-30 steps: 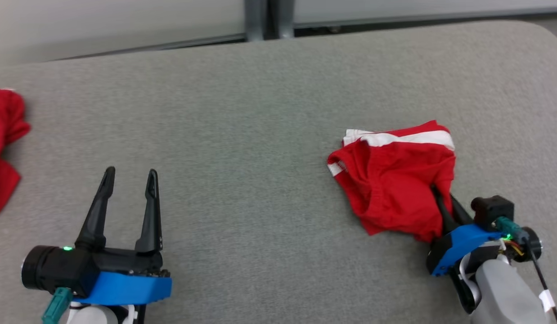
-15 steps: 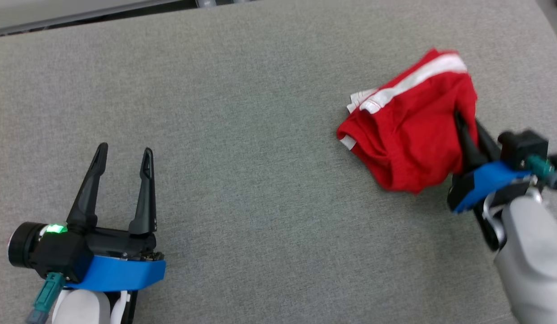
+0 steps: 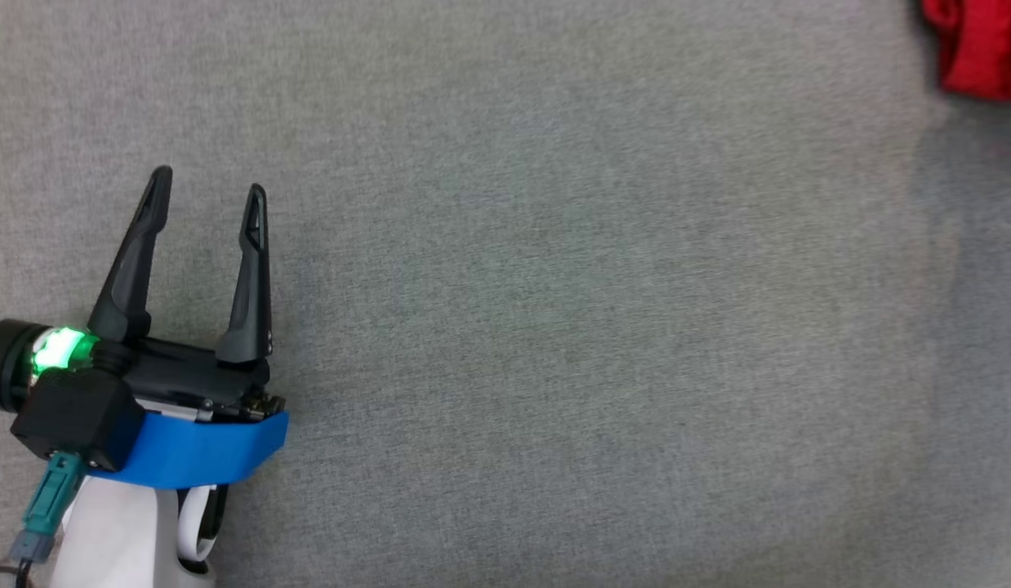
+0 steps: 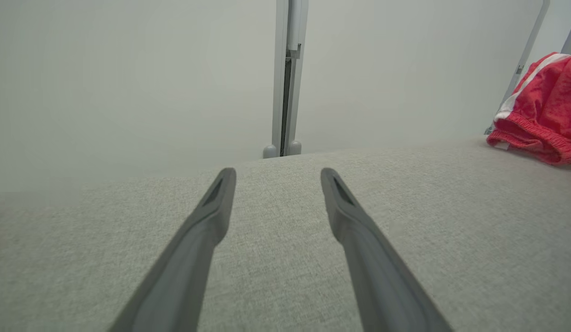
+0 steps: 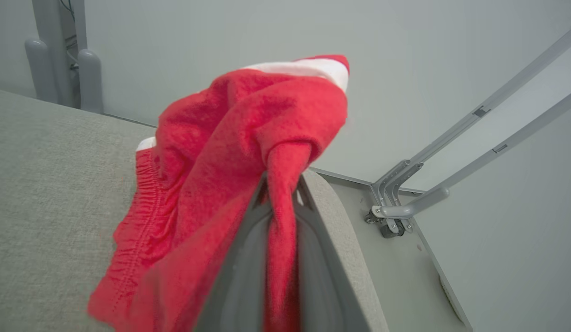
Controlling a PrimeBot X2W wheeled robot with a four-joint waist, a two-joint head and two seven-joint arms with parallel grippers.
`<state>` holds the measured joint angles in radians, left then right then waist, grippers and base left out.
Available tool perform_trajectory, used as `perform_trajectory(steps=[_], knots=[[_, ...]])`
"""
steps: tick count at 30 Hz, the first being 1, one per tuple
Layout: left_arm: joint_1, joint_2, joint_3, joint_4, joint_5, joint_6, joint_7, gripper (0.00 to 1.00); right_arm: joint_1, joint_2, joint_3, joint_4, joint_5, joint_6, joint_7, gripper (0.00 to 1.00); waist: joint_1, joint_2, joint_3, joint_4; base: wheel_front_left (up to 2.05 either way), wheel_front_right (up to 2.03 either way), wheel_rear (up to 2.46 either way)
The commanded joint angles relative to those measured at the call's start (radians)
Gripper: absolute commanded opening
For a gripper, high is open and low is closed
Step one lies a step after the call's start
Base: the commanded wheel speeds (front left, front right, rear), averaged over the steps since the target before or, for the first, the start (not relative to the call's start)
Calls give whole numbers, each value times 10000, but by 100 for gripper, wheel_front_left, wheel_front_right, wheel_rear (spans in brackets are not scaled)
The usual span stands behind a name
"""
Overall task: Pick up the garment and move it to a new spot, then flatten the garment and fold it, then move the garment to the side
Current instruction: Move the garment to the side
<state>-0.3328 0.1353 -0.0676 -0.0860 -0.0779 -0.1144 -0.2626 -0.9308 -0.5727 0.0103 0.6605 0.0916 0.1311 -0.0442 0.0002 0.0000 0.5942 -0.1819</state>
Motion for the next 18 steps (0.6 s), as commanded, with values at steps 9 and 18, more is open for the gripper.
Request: perform_trajectory(steps=[9,18], knots=[[-523,207,-54,-258,72,-8,-28,100,-625,-640,-676,1027,75,-7,244,0,-2,0,861,258,0,0,0],[-308,286,63,-342,-11,101,-30,100,-827,-473,-1365,1306,-675,-7,-409,100,-2,0,724,178,0,0,0]])
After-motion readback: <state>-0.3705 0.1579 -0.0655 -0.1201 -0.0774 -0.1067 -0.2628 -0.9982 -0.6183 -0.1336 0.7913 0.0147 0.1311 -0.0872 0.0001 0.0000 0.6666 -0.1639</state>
